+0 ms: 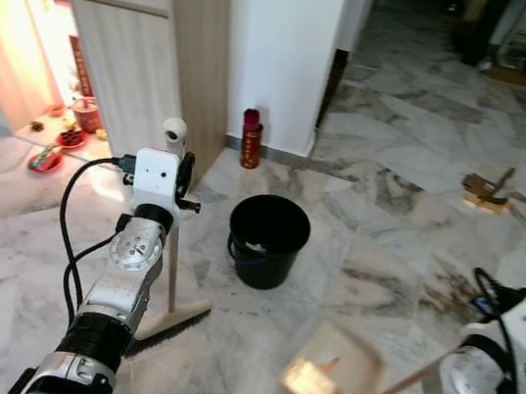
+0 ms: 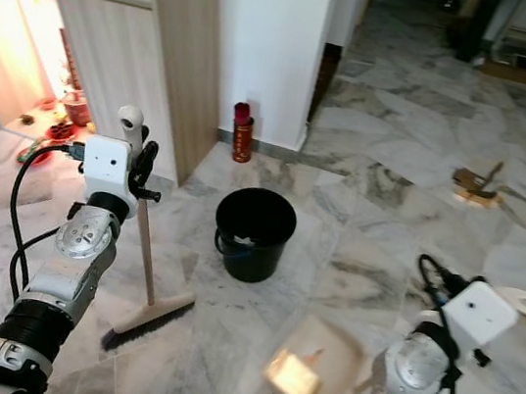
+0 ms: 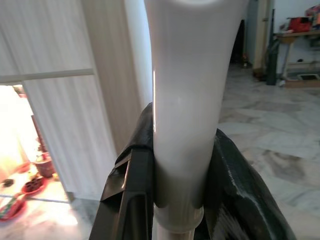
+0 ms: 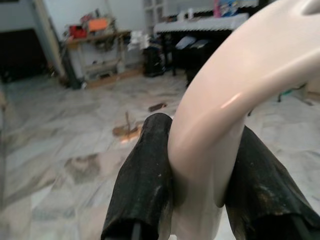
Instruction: Sweep floor
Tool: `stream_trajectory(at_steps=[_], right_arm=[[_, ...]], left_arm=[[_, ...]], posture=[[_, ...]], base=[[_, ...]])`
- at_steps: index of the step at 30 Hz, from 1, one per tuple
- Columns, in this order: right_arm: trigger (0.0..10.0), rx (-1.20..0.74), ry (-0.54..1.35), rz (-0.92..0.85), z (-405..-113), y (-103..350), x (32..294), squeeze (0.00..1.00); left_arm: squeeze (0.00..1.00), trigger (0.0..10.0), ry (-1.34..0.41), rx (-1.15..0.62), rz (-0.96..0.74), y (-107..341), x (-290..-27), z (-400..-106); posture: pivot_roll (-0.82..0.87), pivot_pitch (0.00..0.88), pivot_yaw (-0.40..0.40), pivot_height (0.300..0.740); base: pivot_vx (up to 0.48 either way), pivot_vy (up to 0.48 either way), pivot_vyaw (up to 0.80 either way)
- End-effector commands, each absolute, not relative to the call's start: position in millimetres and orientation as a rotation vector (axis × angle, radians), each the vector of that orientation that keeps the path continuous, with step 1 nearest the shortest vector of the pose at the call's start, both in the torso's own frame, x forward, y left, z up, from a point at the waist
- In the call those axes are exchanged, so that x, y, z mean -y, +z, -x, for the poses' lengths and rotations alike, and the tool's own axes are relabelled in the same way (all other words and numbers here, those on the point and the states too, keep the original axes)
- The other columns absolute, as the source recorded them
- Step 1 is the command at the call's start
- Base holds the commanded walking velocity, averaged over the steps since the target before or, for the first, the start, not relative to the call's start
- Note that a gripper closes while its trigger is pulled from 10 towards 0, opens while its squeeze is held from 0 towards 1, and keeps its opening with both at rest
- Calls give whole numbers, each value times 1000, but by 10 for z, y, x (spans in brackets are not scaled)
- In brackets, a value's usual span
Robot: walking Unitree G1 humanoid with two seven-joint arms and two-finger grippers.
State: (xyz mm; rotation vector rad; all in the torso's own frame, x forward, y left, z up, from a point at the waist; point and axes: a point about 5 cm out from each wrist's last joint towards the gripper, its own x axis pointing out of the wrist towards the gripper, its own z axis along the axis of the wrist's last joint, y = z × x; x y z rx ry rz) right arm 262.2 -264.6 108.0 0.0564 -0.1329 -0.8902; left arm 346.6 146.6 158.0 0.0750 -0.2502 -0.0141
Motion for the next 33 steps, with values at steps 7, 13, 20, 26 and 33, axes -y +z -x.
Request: stream_trajectory(at_steps=[7,13,20,26,33], right_arm=[[10000,327,-726,-388,-2844,1520,2389,0],[10000,401,-698,-438,-2844,1663,2339,0],[10000,418,-680,-450,-2838,1730,2330,0],[10000,448,-592,-374,-2901,1840,2176,0],[10000,520,-441,-266,-3025,2076,1939,0]], left_arm=[[0,10000,-22,304,-93,1700,-1463,-3495],[0,10000,-23,309,-94,1710,-1459,-3495],[0,10000,-28,315,-100,1720,-1455,-3494],[0,10000,-39,343,-110,1753,-1427,-3486],[0,10000,-50,330,-110,1725,-1411,-3484]], posture=[[-16,5,31,740],[-11,3,33,740],[-14,1,35,740],[-11,2,36,740],[-17,3,37,740]], base=[[0,0,0],[0,0,0],[0,0,0],[0,0,0],[0,0,0]])
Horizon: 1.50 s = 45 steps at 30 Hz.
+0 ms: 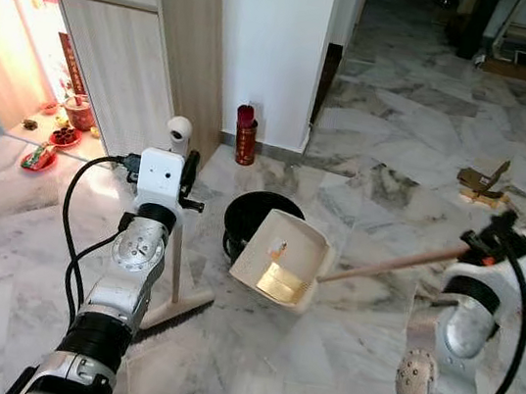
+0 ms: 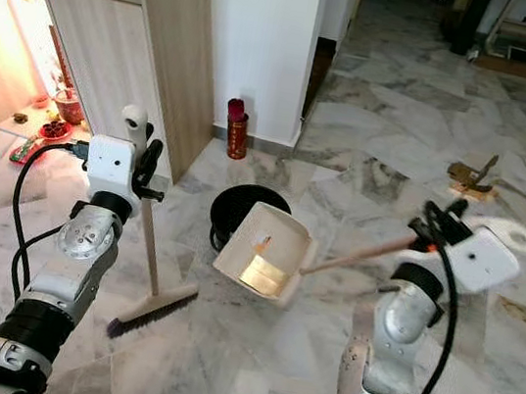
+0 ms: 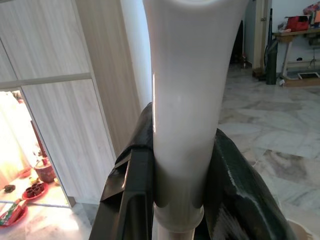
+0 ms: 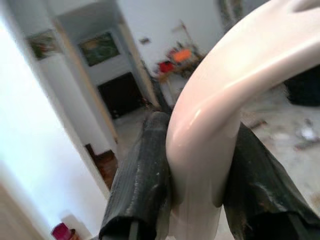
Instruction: Sweep floor
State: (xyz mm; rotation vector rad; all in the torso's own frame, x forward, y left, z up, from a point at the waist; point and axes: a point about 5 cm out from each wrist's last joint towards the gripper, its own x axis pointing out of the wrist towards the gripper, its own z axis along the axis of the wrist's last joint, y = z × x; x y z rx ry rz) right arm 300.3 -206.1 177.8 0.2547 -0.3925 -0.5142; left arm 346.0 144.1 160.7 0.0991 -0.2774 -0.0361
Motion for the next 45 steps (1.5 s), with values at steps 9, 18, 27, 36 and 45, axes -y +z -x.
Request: stream_trajectory(at_steps=[9,18,27,36,45], right_arm=[[10000,594,-360,-241,-3113,2310,1758,0],[10000,657,-296,-184,-3192,2517,1636,0],[10000,698,-285,-163,-3217,2647,1623,0],[10000,708,-283,-160,-3232,2680,1621,0],[10000,708,-283,-160,-3232,2680,1621,0]], left_arm=[[0,10000,-46,334,-110,1730,-1411,-3483],[0,10000,-47,339,-128,1737,-1413,-3480],[0,10000,-49,340,-130,1735,-1409,-3480],[0,10000,-46,341,-132,1742,-1414,-3485],[0,10000,-46,341,-132,1742,-1414,-3485]], posture=[[-13,1,34,740],[-10,0,37,740],[-4,0,39,740],[-4,0,38,740],[-4,0,38,740]], base=[[0,0,0],[118,0,0],[291,0,0],[273,0,0],[270,0,0]])
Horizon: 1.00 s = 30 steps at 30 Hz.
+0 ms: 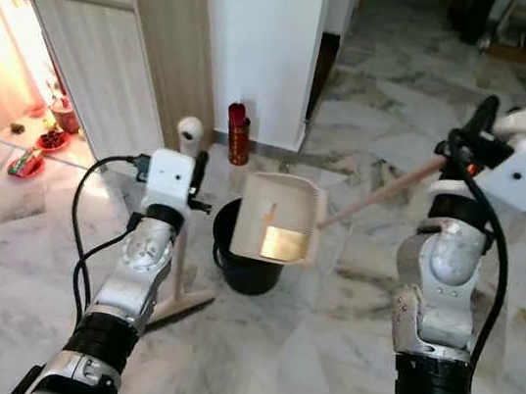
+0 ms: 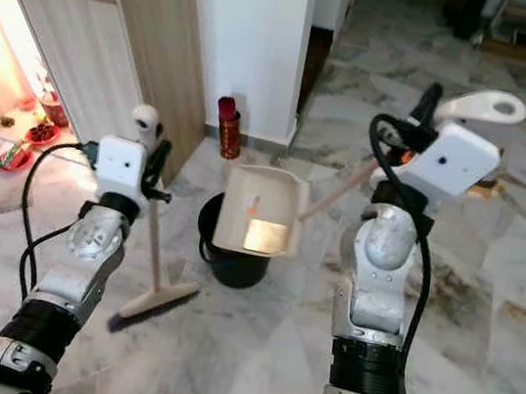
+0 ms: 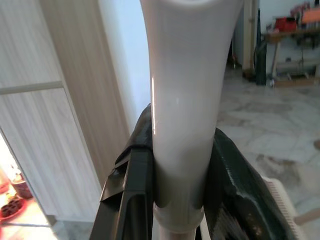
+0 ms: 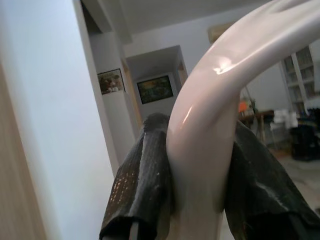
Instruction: Sweep floor
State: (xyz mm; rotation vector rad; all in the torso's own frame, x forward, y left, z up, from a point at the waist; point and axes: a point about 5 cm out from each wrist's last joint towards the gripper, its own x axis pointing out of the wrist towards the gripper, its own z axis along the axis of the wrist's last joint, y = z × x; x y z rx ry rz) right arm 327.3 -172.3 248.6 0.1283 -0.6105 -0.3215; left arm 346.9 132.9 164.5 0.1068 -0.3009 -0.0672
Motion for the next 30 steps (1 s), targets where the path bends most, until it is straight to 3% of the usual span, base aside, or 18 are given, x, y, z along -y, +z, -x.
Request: stream_trajectory(at_steps=[1,30], right_arm=[[10000,708,-283,-160,-3232,2680,1621,0],[10000,715,-205,-169,-3250,2723,1511,0]], left_arm=[[0,10000,-46,341,-132,1742,-1414,-3485],[0,10000,-30,343,-134,1739,-1419,-3491]], posture=[[-4,0,38,740],[-5,0,19,740]], base=[[270,0,0],[270,0,0]])
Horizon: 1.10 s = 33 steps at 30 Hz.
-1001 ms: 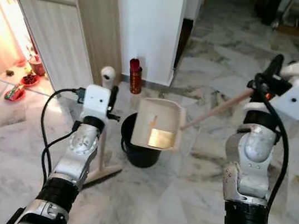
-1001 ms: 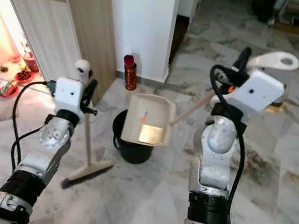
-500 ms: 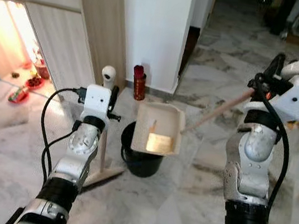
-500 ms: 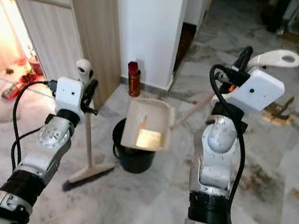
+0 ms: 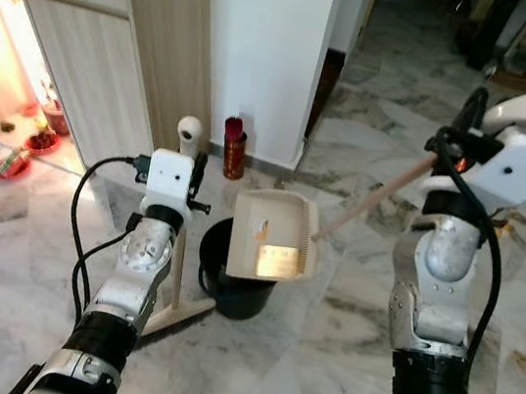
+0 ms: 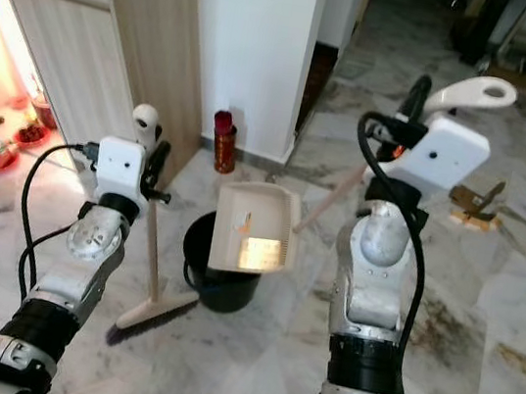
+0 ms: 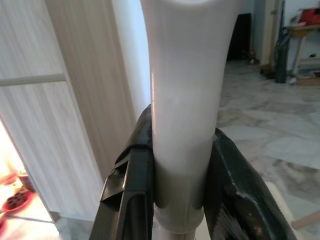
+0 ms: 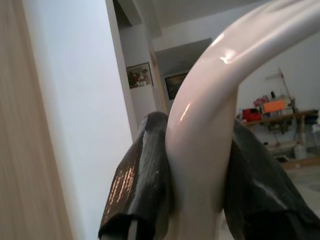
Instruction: Sweep floor
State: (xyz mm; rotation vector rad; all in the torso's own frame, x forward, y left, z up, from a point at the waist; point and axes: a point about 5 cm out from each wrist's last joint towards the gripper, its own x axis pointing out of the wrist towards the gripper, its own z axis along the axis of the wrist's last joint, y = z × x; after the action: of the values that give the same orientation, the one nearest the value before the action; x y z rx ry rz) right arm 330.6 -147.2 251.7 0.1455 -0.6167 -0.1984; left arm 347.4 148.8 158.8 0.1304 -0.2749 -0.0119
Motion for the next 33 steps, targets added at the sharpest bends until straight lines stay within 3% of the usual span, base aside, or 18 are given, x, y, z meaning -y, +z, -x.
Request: stream_trajectory(at_steps=[1,18,33], right_arm=[[10000,714,-203,-170,-3251,2723,1511,0],[10000,715,-185,-174,-3251,2723,1498,0],[10000,800,-27,-114,-3202,2852,1297,0]], left_arm=[[0,10000,-30,343,-135,1741,-1417,-3491],[0,10000,-31,352,-143,1748,-1408,-3490],[0,10000,-34,367,-128,1759,-1393,-3482]], posture=[[-5,0,19,740],[-4,0,18,740],[-6,0,13,740]], base=[[270,0,0],[268,0,0],[0,0,0]])
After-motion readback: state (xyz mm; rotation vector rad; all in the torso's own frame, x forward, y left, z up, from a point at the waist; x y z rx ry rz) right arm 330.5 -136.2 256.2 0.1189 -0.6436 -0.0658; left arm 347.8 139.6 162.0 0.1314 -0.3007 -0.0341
